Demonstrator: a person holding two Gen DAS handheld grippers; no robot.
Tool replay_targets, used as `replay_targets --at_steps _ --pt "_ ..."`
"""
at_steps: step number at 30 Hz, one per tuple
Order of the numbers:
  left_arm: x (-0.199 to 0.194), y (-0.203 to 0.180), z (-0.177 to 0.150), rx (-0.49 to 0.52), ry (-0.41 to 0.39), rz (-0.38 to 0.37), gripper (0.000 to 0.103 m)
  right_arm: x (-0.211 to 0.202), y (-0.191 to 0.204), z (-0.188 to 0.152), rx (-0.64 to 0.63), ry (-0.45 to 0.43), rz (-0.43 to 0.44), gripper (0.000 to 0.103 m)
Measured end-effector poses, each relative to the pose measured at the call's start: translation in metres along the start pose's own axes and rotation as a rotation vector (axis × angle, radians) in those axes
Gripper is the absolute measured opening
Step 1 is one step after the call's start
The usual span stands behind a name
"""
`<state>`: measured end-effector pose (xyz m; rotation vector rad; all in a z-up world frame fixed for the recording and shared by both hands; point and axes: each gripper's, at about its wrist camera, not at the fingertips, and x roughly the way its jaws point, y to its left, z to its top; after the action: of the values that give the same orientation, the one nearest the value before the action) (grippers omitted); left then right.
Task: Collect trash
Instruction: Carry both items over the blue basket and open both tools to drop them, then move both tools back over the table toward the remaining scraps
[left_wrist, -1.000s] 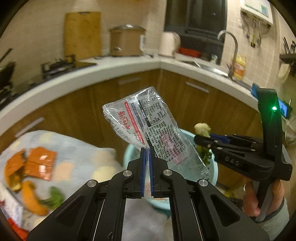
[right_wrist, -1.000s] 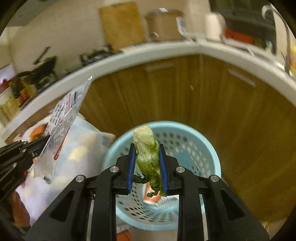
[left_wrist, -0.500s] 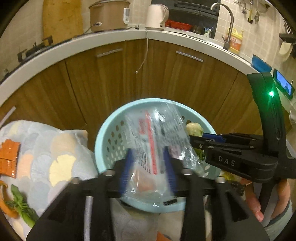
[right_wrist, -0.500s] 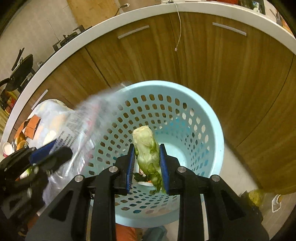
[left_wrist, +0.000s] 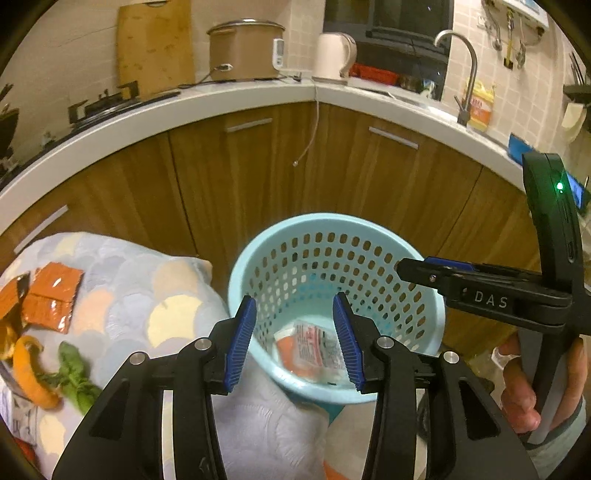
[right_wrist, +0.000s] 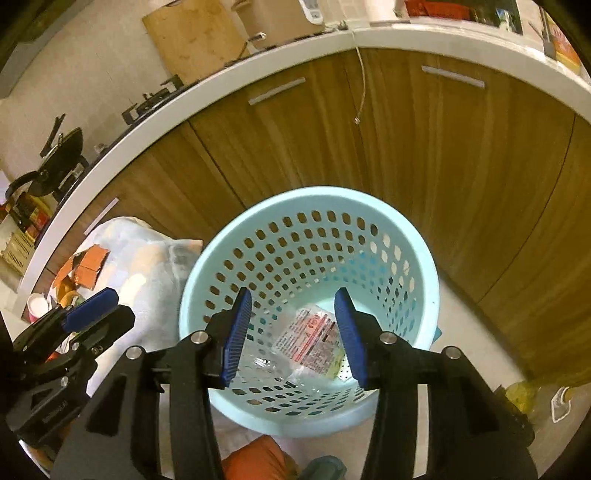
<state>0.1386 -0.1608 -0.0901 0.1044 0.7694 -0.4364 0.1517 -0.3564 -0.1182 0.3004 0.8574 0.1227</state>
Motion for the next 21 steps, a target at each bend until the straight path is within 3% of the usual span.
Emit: replay_targets --at_steps 2,4,9,18,21 --pt "-0.011 0.011 -0.003 -0.041 -0.01 -0.051 0.051 -0.007 0.009 0.0 -0.021 -0.013 0.005 0.044" --pt "-0.018 0.018 -0.005 -0.065 -0.017 -0.073 0.051 -0.012 0.018 0.001 -0.043 -0.025 0.01 0.045" --pt "-0.057 0.044 -0.016 -0.109 -0.067 -0.043 0.056 -0.027 0.057 0.001 -0.135 -0.078 0.036 0.046" --pt "-0.139 0.112 -0.052 -0.258 -0.178 0.131 0.061 -0.027 0.147 -0.015 -0.289 -0.098 0.14 0.046" --pt "-0.17 0.141 -0.074 -0.312 -0.208 0.262 0.061 -0.019 0.177 -0.028 -0.34 -0.083 0.174 0.046"
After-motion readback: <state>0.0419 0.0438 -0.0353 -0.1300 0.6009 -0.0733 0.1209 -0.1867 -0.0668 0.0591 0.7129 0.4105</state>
